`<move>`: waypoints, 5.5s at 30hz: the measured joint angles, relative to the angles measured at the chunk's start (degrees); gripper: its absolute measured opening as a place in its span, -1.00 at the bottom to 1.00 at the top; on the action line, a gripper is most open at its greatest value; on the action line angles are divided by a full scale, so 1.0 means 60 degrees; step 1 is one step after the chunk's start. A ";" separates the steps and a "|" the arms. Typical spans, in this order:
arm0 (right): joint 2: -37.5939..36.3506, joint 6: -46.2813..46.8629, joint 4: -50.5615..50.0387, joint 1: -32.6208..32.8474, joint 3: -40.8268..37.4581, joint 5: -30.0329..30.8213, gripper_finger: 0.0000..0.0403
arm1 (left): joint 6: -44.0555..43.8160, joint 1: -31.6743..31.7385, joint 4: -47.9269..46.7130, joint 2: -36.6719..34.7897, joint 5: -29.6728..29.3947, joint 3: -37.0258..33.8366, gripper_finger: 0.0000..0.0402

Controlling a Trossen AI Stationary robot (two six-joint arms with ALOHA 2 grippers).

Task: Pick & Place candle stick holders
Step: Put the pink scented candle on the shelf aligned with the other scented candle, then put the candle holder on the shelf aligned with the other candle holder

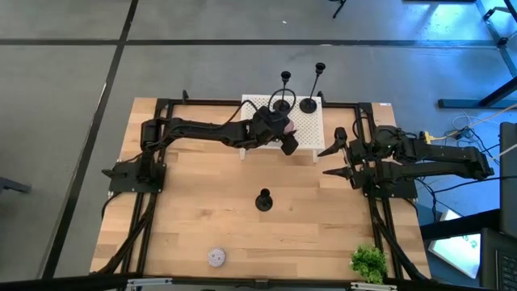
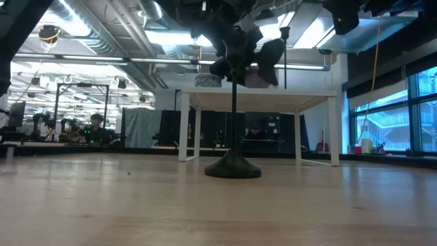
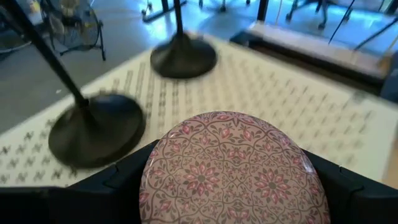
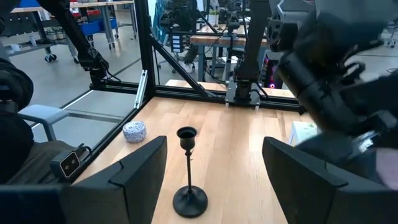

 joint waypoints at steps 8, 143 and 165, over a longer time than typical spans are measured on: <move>0.0000 0.0000 -0.0034 0.0000 0.0000 -0.0008 0.33 | -0.0062 0.0006 0.0020 0.0153 -0.0035 -0.0004 0.43; 1.1131 0.3541 0.8731 0.4146 -0.0004 0.6223 0.33 | 0.3914 -0.8066 0.6589 -0.9439 -0.3532 -1.0528 0.66; 1.2739 0.3496 0.9343 0.4135 0.1107 0.6938 0.33 | 0.4190 -0.8066 0.6923 -0.9402 -0.3260 -1.0524 0.66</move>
